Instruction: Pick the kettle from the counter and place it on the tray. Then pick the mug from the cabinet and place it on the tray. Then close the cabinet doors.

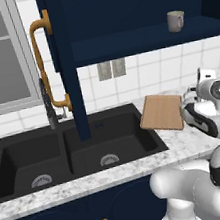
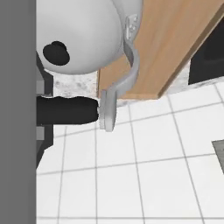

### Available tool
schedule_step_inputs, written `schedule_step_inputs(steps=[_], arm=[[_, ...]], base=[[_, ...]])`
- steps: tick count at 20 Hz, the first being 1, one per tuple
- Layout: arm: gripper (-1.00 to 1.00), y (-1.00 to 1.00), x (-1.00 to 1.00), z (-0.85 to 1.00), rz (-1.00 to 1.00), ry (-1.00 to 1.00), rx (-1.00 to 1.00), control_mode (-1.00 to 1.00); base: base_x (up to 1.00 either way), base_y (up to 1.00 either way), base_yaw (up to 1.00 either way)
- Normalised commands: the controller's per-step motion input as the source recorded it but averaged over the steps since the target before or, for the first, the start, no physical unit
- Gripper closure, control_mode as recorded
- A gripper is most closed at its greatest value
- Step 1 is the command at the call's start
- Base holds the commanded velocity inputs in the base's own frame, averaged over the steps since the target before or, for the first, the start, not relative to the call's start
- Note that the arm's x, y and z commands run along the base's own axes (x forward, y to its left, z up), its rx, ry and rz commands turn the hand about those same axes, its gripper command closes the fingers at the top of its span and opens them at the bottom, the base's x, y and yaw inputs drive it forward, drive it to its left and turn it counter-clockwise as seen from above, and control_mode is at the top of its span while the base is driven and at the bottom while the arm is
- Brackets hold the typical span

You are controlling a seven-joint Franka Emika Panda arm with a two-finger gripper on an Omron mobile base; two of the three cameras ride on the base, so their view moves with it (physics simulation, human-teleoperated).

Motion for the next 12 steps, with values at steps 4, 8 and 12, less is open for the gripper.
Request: schedule_step_inputs(steps=[4,8,12], arm=[[1.0,0.35,0.39,0.08,0.0,-0.01,0.09,-1.0],[1.0,0.24,0.55,0.14,0.01,0.0,0.06,-1.0],[1.0,0.17,0.56,0.02,0.05,0.06,0.06,-1.0]], base=[[0.0,0.0,0.0],[0.0,0.0,0.0],[0.0,0.0,0.0]])
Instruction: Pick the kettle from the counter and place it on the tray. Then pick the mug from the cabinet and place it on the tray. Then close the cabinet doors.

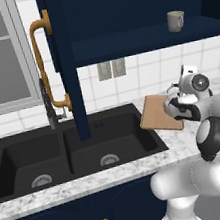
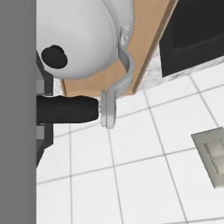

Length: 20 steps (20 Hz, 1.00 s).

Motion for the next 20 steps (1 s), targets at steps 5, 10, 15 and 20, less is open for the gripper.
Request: schedule_step_inputs(steps=[5,10,15,20], arm=[[1.0,0.05,0.48,-0.06,0.09,0.0,0.0,-1.0],[1.0,0.01,0.48,-0.11,0.05,0.0,0.0,-1.0],[1.0,-0.02,0.43,-0.14,0.01,0.01,0.0,-1.0],[1.0,-0.13,0.34,-0.1,0.0,0.0,0.0,-1.0]], base=[[0.0,0.0,0.0],[0.0,0.0,0.0],[0.0,0.0,0.0],[0.0,0.0,0.0]])
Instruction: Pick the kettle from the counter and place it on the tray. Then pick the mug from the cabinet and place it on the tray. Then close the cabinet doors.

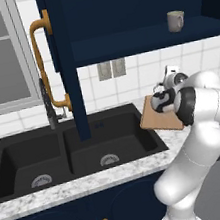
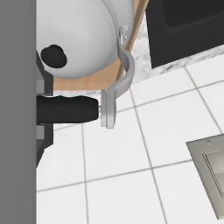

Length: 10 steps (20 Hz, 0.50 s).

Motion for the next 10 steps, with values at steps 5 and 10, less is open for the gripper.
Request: schedule_step_inputs(steps=[5,10], arm=[[1.0,-0.25,0.3,-0.1,0.0,0.0,0.0,-1.0],[1.0,-0.34,0.28,-0.04,0.02,0.0,0.0,-1.0]], base=[[0.0,0.0,0.0],[0.0,0.0,0.0]])
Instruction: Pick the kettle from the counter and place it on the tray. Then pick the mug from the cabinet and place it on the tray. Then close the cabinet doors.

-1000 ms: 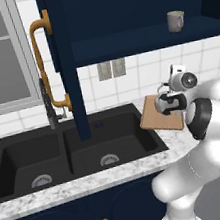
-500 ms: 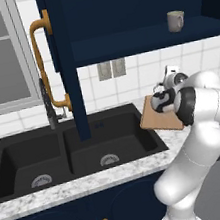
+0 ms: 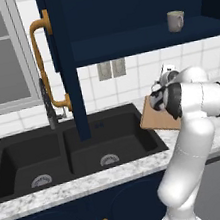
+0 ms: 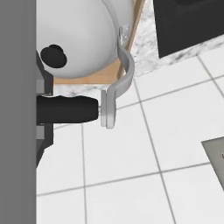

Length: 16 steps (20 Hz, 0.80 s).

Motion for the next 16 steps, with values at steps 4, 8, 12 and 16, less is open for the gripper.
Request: schedule_step_inputs(steps=[4,8,12,16], arm=[[1.0,-0.39,0.22,-0.14,0.06,0.0,0.0,-1.0],[1.0,-0.49,0.14,-0.17,0.1,0.0,0.0,-1.0],[1.0,-0.55,0.06,-0.17,0.1,0.0,0.0,-1.0],[1.0,-0.55,0.01,-0.16,0.07,0.0,-0.01,-1.0]], base=[[0.0,0.0,0.0],[0.0,0.0,0.0],[0.0,0.0,0.0],[0.0,0.0,0.0]])
